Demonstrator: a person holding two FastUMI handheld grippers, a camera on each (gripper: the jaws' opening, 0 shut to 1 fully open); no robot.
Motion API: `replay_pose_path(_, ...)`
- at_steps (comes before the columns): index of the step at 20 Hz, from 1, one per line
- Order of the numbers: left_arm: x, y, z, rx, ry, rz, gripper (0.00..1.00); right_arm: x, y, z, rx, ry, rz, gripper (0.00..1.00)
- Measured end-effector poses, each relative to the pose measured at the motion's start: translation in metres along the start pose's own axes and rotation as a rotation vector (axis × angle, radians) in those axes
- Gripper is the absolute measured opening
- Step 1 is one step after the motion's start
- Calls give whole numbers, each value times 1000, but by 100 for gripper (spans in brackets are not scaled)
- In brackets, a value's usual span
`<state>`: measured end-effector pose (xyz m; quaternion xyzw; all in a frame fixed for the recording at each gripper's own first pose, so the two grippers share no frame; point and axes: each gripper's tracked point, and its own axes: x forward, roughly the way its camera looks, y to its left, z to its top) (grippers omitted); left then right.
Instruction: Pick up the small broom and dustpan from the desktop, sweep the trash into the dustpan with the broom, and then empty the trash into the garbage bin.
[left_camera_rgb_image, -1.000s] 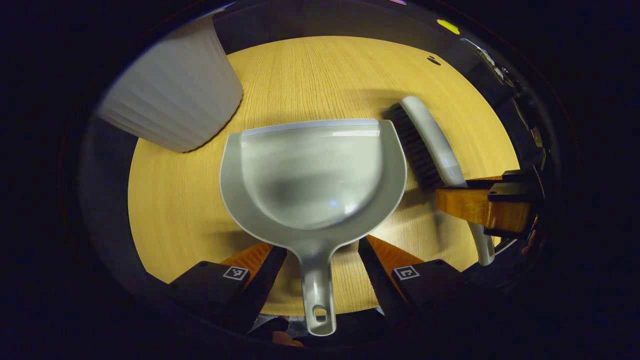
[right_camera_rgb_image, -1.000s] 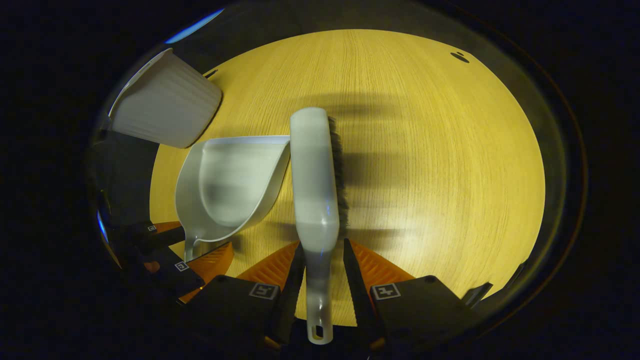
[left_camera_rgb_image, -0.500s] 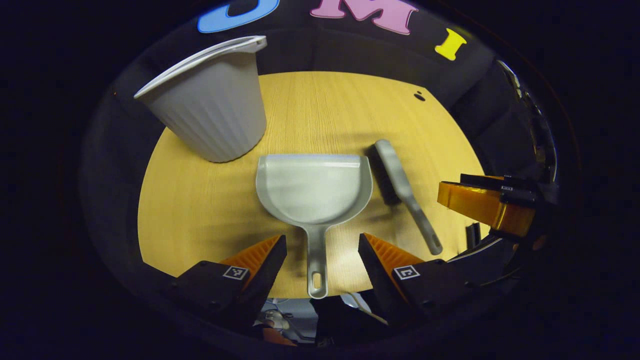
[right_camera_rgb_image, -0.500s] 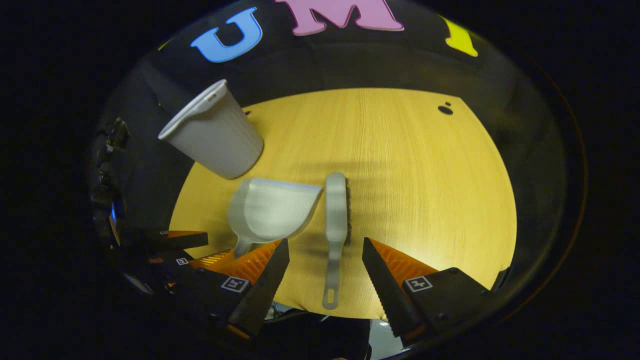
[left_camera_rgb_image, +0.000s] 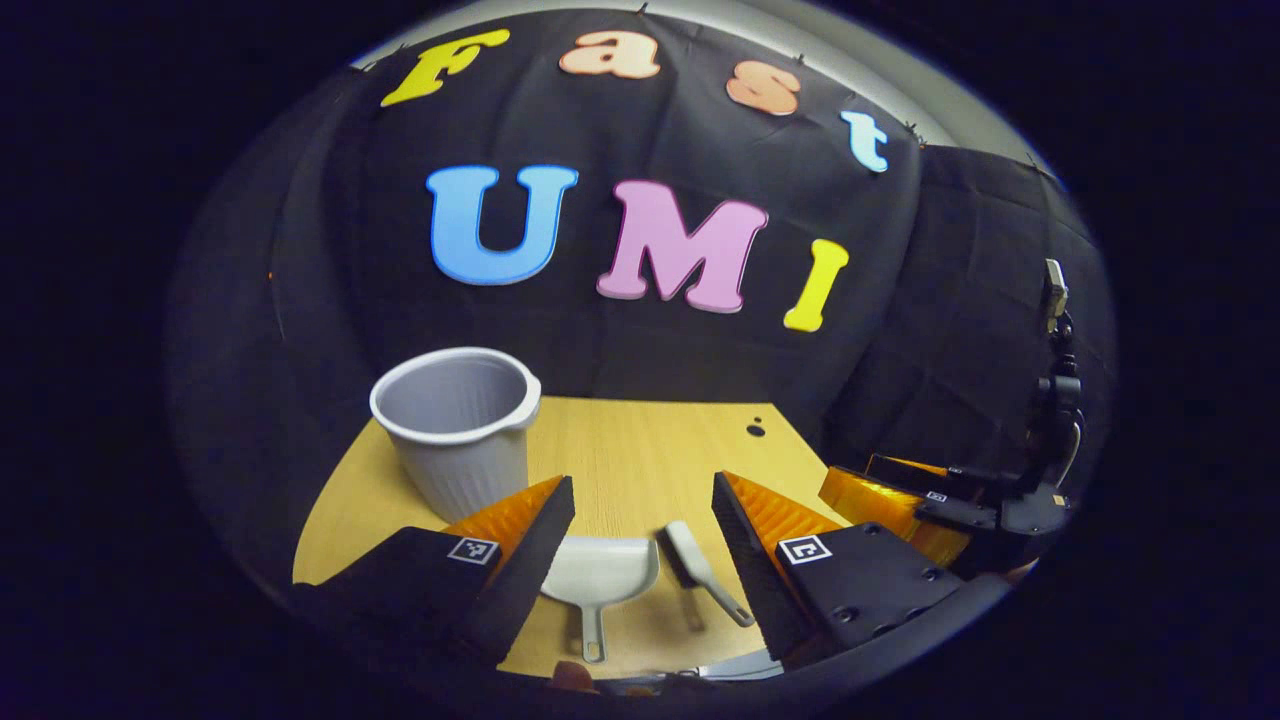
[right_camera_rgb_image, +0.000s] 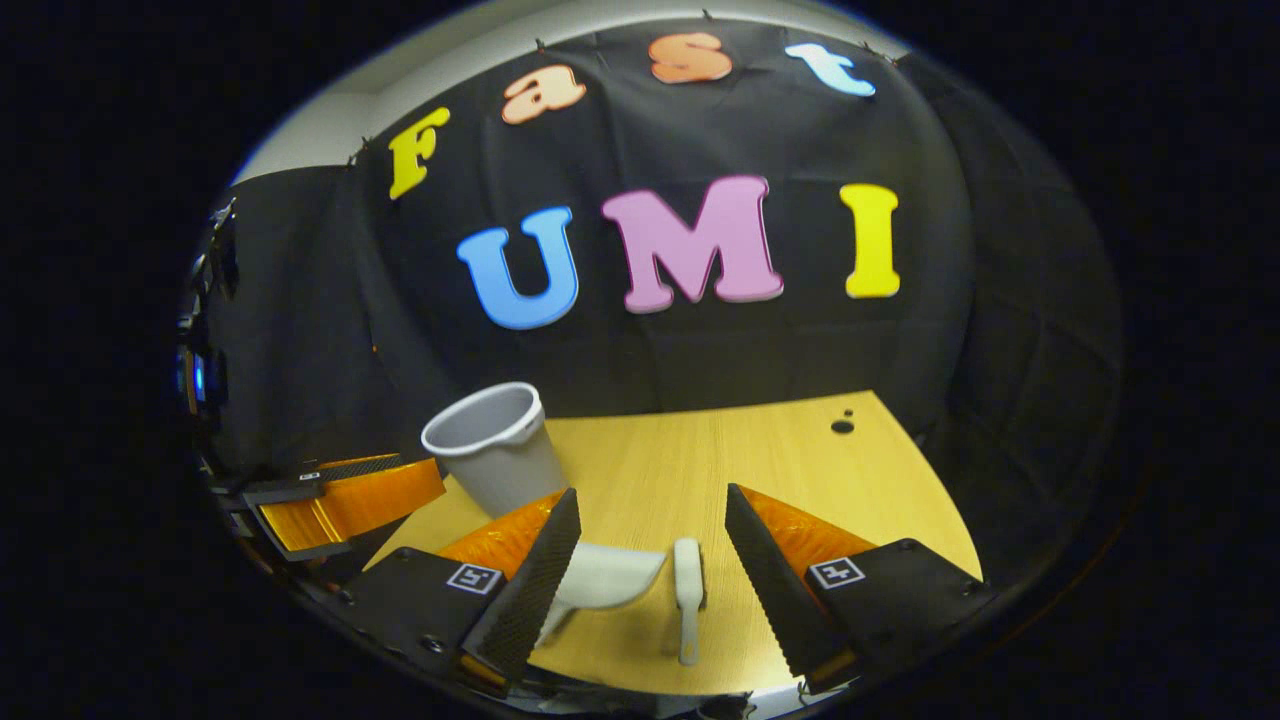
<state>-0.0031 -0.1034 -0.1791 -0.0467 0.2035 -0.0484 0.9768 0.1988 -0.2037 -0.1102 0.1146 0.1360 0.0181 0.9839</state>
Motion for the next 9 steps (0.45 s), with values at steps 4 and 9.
replay_pose_path(4, -34, -8, 25, 116, -274, 34, 83, -2, 11, 56, -48, -248, 7, 94)
replay_pose_path(9, -66, -9, 33, 148, -346, 87, 82, -10, 31, 61, -44, -269, 79, 94)
